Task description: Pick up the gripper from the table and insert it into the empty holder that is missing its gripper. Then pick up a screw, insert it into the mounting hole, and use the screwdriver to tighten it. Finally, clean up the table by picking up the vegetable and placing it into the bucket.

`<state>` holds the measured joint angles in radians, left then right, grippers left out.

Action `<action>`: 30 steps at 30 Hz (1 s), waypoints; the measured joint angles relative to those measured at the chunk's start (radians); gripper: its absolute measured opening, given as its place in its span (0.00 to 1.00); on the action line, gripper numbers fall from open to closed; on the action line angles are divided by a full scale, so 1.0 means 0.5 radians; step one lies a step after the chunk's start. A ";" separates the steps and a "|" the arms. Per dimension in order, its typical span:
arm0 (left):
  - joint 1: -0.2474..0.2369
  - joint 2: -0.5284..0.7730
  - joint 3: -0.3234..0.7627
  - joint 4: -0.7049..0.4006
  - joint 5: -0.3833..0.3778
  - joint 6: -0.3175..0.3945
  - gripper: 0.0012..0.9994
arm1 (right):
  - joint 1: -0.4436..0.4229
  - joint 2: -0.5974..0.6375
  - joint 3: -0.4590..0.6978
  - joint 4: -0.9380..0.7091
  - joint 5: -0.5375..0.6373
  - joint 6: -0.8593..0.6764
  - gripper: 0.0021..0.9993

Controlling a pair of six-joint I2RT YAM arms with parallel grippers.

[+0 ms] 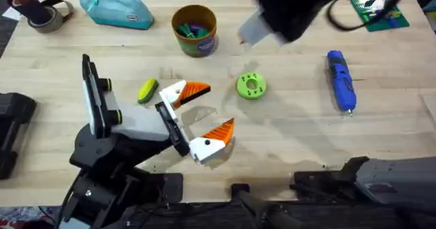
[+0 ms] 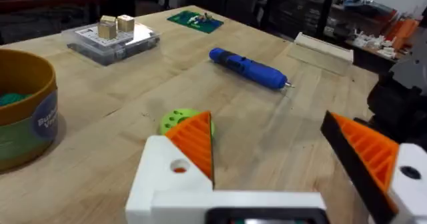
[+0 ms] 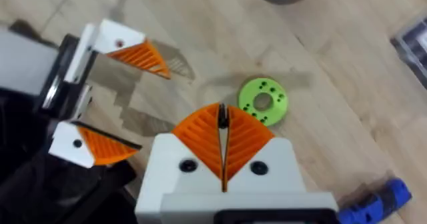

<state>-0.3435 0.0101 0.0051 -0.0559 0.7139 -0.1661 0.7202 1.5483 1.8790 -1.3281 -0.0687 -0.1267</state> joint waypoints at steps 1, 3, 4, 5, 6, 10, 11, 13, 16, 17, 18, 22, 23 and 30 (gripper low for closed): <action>0.000 0.000 0.000 0.000 -0.001 0.000 1.00 | 0.048 0.014 0.000 0.008 -0.010 -0.024 0.00; 0.000 0.000 0.000 0.000 -0.001 0.000 1.00 | 0.134 0.032 0.000 0.028 -0.024 -0.062 0.00; 0.000 0.000 0.000 0.000 -0.001 0.000 1.00 | 0.175 0.033 0.000 0.045 -0.029 -0.076 0.00; 0.000 0.000 0.000 0.000 -0.001 0.000 1.00 | 0.208 0.032 0.000 0.060 -0.033 -0.085 0.00; 0.000 0.000 0.000 0.000 -0.002 0.000 1.00 | 0.237 0.031 0.000 0.073 -0.038 -0.093 0.00; 0.000 0.000 0.000 0.000 -0.002 0.000 1.00 | 0.306 0.031 0.000 0.106 -0.052 -0.119 0.00; 0.000 0.000 0.000 0.000 -0.002 0.000 1.00 | 0.312 0.032 0.000 0.109 -0.053 -0.122 0.00; 0.000 0.000 0.000 0.000 -0.006 0.000 1.00 | 0.314 0.031 0.000 0.112 -0.054 -0.126 0.00; 0.000 0.000 0.000 -0.002 -0.008 0.001 1.00 | 0.313 0.032 0.000 0.112 -0.066 -0.155 0.00; 0.000 0.000 0.000 -0.003 -0.007 0.005 1.00 | 0.313 0.031 0.000 0.114 -0.072 -0.168 0.00; 0.000 0.000 0.000 -0.004 -0.006 0.018 1.00 | 0.313 0.032 0.000 0.116 -0.078 -0.180 0.00; 0.000 0.000 0.001 -0.014 0.052 0.145 1.00 | 0.313 0.032 0.000 0.123 -0.112 -0.226 0.00; 0.000 0.000 0.002 -0.016 0.064 0.168 1.00 | 0.313 0.032 0.000 0.127 -0.118 -0.234 0.00; 0.000 0.000 0.002 -0.018 0.106 0.239 1.00 | 0.313 0.032 0.000 0.129 -0.129 -0.271 0.00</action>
<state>-0.3435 0.0101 0.0059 -0.0647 0.7670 -0.0464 0.8768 1.5641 1.8790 -1.2636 -0.1332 -0.2623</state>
